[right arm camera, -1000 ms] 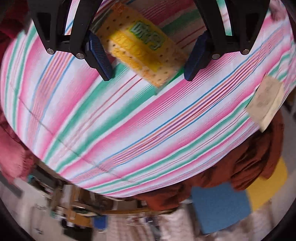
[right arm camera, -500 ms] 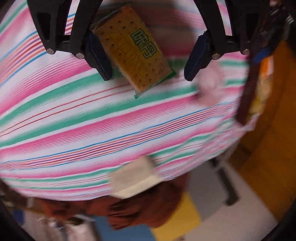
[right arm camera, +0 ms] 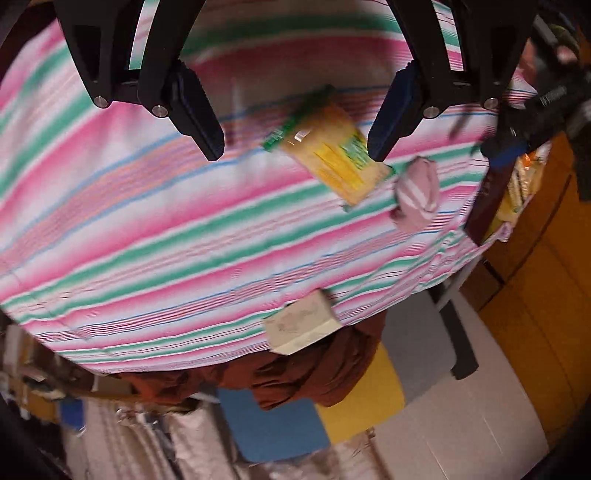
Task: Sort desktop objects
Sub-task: 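Grasp the yellow cracker bar with the right tool while the left tool approaches the pink sock, then grasp the pink sock with the left tool and lift it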
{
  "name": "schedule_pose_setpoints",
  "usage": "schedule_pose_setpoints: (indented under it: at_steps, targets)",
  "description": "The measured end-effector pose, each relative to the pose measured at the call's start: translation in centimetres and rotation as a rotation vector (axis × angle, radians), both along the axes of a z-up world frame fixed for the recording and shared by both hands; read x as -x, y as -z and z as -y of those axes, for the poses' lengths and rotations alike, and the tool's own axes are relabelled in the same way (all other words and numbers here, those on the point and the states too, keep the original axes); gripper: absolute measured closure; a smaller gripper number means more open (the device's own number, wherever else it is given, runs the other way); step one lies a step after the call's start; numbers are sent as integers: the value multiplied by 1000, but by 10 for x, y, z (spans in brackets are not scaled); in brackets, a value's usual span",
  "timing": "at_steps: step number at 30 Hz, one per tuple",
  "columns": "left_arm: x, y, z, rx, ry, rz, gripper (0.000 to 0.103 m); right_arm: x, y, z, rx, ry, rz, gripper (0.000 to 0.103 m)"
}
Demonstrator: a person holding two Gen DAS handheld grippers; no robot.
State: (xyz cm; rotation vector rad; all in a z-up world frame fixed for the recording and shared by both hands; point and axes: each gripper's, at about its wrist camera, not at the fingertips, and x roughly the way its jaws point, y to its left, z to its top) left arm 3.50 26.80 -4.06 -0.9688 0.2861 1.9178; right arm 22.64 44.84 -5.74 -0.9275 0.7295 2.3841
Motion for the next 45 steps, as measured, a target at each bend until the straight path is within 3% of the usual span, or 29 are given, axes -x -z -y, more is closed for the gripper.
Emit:
schedule_pose_setpoints:
  at_steps: [8,17,22,28,33,45]
  targets:
    - [11,1,-40,29,-36,17,32,19,-6,52,-234,-118,-16,22]
    - [20,10,-63,44,-44,-1,32,46,-4,76,-346,-178,-43,22]
    - [29,17,-72,47,-46,19,32,49,-1,75,-367,-171,-50,22]
    - [24,13,-69,3,-25,48,32,23,-15,42,-329,-125,-84,18]
    - [15,14,-72,29,-21,-13,32,17,-5,27,-276,-193,-25,13]
    - [32,36,-78,97,-27,32,33,55,21,23,-303,-329,122,12]
